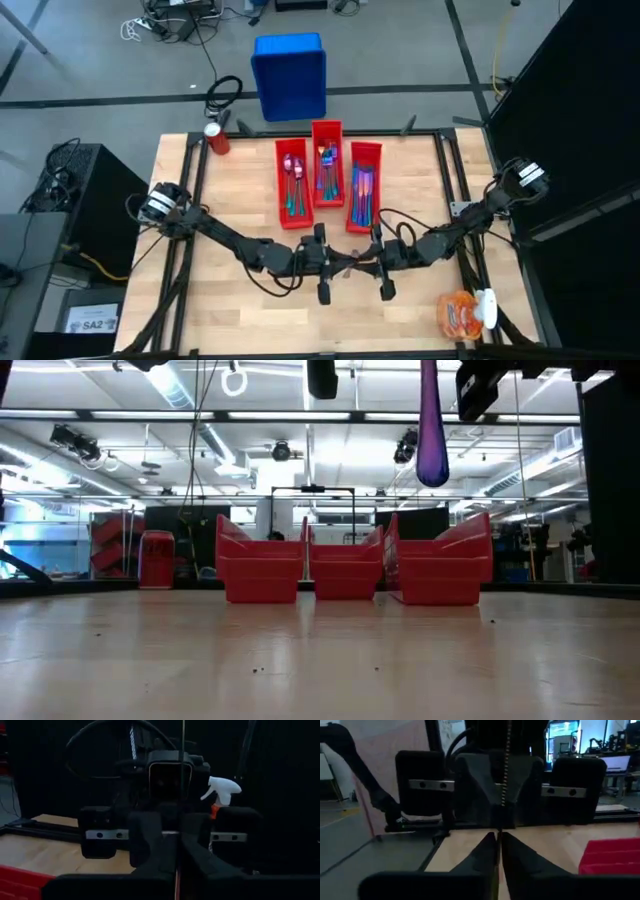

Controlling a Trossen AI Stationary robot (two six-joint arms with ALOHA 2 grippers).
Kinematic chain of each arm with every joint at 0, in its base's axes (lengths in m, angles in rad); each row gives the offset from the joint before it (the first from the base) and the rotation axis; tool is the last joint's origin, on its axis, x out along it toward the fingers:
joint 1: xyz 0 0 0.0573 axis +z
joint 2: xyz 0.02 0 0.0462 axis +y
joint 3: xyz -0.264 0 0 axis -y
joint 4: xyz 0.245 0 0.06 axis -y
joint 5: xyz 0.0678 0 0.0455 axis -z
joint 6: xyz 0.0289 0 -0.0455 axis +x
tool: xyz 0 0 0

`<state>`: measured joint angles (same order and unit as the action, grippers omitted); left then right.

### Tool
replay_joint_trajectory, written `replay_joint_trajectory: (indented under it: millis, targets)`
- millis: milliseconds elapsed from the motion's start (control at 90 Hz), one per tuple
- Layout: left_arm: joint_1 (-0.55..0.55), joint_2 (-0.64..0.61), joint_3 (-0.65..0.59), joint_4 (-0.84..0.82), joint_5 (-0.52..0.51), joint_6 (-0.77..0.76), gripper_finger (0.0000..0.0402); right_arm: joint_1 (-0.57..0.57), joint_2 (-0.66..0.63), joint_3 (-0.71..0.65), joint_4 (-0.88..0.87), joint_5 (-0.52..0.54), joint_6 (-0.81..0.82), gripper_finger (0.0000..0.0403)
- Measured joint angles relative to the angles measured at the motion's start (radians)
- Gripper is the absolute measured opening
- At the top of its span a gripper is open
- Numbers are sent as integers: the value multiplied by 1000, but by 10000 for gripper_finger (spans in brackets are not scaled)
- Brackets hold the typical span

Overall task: Sort silverware
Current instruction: Put the iridescent knife into the right orange bin

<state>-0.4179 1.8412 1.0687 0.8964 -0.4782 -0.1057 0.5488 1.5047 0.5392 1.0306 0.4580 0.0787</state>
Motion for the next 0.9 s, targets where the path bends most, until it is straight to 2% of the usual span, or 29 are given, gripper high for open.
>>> replay_joint_trajectory:
  millis: [167, 322, 678, 900]
  targets:
    - [0, 0, 0, -9, 0, -2, 0, 4, 0, 0, 1, 15, -28, 1]
    - [-1, 0, 1, -9, 14, 14, 8, 29, 1, 0, 14, 86, -53, 0]
    - [-2, 0, 1, -10, -6, 46, 83, 87, 1, 1, 16, 287, -83, 0]
    - [-2, 0, 1, -11, -41, 49, 107, 87, 1, 1, 11, 328, -85, 0]
